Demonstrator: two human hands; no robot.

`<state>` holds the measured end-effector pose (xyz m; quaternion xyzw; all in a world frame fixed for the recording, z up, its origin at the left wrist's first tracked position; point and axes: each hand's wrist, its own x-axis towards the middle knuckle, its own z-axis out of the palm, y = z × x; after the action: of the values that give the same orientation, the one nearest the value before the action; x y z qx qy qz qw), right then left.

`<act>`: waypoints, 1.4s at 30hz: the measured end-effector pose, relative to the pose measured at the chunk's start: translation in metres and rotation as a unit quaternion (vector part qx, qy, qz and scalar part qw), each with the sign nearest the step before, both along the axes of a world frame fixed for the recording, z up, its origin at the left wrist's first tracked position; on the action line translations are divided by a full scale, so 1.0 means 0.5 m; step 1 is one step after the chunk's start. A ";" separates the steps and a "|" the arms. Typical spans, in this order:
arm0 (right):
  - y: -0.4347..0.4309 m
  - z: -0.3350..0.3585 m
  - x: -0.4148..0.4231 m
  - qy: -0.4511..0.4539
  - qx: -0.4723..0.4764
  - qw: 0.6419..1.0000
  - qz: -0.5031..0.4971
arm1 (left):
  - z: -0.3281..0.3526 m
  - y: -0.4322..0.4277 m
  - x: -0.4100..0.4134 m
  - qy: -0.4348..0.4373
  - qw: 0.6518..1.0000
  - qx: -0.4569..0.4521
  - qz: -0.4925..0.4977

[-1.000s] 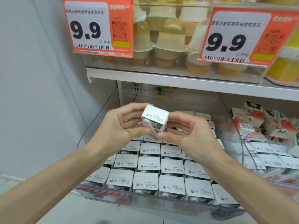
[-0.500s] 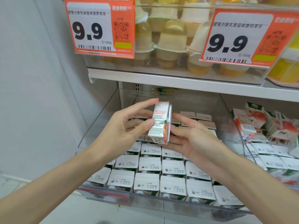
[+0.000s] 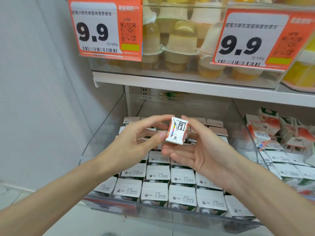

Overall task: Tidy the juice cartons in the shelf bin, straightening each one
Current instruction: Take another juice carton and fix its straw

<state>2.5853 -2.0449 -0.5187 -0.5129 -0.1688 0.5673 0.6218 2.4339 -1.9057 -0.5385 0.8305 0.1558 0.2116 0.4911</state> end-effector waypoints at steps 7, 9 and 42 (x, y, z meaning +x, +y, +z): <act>0.005 -0.001 -0.001 -0.116 -0.014 0.993 -0.008 | 0.004 -0.001 0.000 0.001 1.000 -0.009 0.003; 0.006 -0.004 0.002 -0.266 -0.030 0.963 -0.029 | 0.005 -0.003 0.000 0.008 0.999 -0.031 0.007; 0.140 -0.036 0.093 -0.624 0.005 0.775 -0.099 | -0.031 0.138 0.105 0.206 0.932 0.244 0.172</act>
<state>2.6320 -1.9750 -0.5370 -0.7653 -0.4707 0.0573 0.4352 2.4865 -1.8366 -0.5538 0.9107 0.3375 0.1481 0.1864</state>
